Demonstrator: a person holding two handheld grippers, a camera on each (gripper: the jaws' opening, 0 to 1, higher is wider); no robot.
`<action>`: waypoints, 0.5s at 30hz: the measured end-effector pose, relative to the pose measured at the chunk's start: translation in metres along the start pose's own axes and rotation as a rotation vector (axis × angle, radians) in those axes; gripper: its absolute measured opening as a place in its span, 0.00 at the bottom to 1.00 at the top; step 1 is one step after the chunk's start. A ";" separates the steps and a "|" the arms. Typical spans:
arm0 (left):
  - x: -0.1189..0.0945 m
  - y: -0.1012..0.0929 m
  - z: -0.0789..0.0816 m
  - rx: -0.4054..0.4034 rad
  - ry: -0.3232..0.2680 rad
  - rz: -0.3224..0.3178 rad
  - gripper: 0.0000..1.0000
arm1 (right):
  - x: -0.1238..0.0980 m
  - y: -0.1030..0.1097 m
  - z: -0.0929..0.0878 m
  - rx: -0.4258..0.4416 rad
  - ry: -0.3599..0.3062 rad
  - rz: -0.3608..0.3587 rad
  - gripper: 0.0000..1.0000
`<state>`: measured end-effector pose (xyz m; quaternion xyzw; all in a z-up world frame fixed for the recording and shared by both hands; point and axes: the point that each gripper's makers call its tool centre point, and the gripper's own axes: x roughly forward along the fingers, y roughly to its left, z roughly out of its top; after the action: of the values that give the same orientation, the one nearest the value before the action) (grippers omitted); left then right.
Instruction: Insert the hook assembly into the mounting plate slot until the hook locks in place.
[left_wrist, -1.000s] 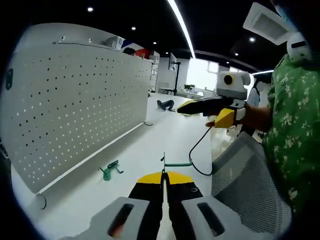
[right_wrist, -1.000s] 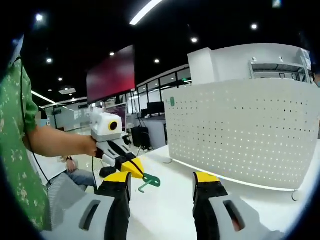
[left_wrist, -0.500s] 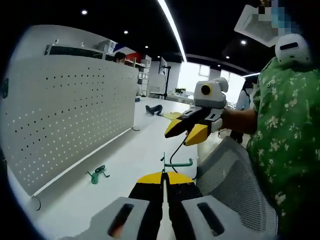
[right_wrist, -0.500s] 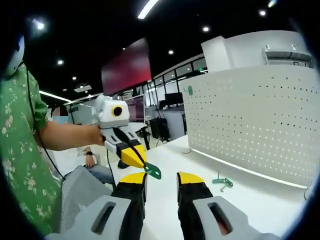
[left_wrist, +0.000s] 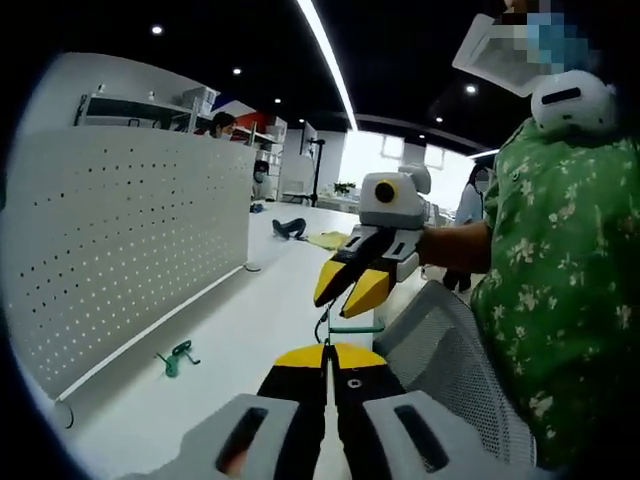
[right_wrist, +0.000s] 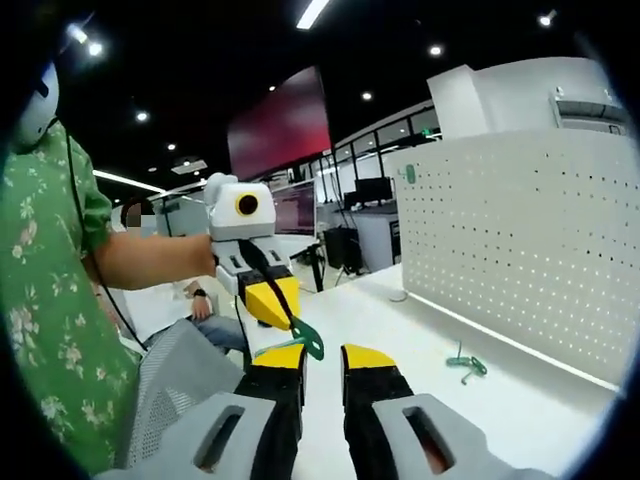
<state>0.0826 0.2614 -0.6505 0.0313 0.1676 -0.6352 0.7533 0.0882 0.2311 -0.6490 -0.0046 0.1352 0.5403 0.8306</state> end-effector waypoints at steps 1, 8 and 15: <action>0.000 -0.002 0.001 -0.001 -0.003 -0.004 0.01 | 0.000 0.001 0.000 -0.002 0.002 0.005 0.12; -0.001 -0.009 0.002 0.000 -0.007 -0.026 0.01 | 0.002 0.009 0.000 0.003 0.001 0.046 0.08; 0.000 -0.011 0.000 -0.005 -0.007 -0.031 0.01 | 0.004 0.015 -0.001 0.004 0.007 0.075 0.04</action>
<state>0.0723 0.2596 -0.6487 0.0248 0.1669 -0.6464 0.7441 0.0758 0.2409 -0.6488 0.0004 0.1392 0.5707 0.8092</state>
